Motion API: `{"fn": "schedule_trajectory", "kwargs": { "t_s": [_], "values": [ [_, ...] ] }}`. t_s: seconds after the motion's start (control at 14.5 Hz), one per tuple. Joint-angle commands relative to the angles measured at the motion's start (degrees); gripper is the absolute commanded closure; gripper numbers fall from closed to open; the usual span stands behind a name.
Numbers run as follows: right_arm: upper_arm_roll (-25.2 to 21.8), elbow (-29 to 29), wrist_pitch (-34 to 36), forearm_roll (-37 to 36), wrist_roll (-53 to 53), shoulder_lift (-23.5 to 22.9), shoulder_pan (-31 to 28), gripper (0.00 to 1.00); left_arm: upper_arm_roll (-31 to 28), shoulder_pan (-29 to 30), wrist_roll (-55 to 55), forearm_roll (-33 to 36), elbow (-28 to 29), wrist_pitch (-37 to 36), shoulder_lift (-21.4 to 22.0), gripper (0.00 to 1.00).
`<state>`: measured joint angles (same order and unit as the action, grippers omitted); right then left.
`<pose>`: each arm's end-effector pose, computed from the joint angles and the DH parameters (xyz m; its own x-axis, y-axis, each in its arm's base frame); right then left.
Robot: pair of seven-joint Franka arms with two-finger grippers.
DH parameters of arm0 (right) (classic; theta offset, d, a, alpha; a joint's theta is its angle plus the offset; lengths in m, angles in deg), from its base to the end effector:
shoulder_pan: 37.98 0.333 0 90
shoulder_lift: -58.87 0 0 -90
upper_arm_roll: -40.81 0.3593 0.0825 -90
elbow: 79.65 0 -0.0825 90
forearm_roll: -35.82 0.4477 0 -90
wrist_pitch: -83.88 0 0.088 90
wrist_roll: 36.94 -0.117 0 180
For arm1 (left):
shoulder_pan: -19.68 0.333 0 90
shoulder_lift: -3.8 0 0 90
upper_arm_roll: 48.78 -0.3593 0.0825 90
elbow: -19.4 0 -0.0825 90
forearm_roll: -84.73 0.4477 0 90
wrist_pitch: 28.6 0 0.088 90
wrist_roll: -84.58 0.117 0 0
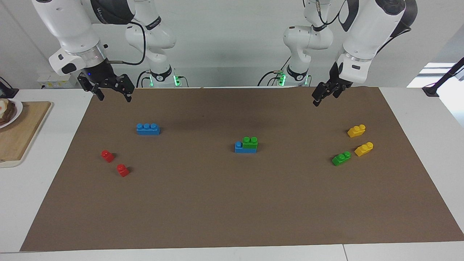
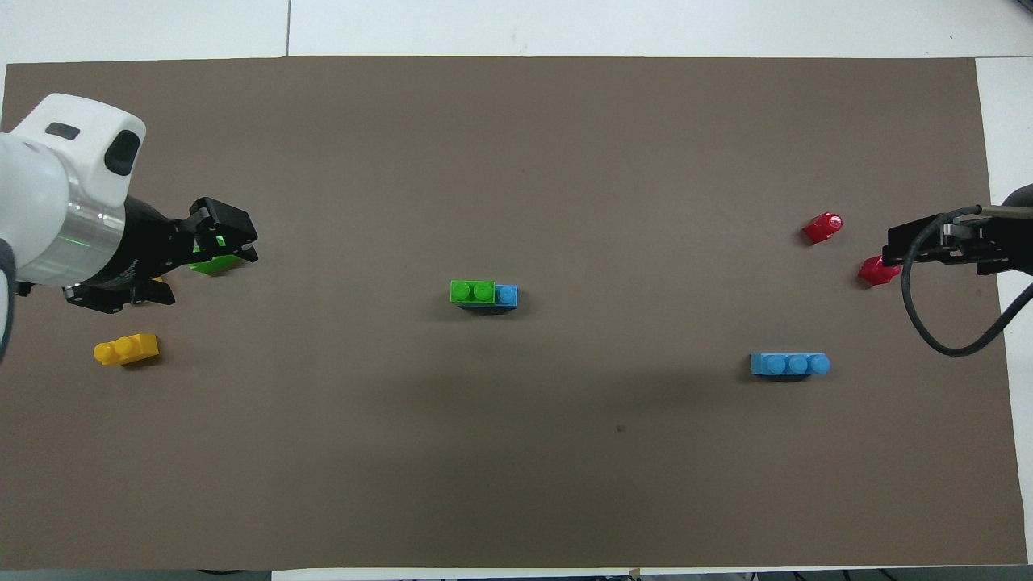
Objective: Remove green block with left arm and hold with right
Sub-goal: 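Move the left gripper toward the green block on the blue bar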
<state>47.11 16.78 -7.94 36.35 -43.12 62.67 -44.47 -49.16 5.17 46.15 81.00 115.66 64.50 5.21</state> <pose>0.5960 0.0012 0.6404 0.9936 -0.1116 -0.0147 -0.1116 -0.9938 -0.0004 0.5909 -0.1562 0.6192 0.9081 0.4138 -0.0644 0.4163 -0.9086 0.0319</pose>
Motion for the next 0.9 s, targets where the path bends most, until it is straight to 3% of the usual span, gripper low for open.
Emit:
{"fn": "schedule_trajectory", "kwargs": {
  "t_s": [0.0, 0.28, 0.41, 0.83],
  "values": [
    [0.73, 1.12, -0.12, 0.00, 0.64, 1.13, -1.24, 0.00, -0.58, -1.92, -6.20, -0.31, -1.94, 1.03, -3.50, 0.00],
    [0.73, 1.30, 0.23, 0.00, 0.82, 1.21, -2.39, 0.00, -0.49, -4.39, -21.65, -1.79, -6.16, 1.38, -9.48, 0.00],
    [0.82, 1.30, 0.14, 0.00, 1.17, 1.21, -2.04, 0.00, -0.49, -5.26, -30.87, -3.64, -6.43, 5.22, -11.25, 0.00],
    [0.99, 1.82, -0.38, 0.08, 0.13, 1.30, -1.68, 0.00, -0.58, -7.82, -41.45, -3.74, -8.71, 6.30, -15.55, 0.00]
  ]
}}
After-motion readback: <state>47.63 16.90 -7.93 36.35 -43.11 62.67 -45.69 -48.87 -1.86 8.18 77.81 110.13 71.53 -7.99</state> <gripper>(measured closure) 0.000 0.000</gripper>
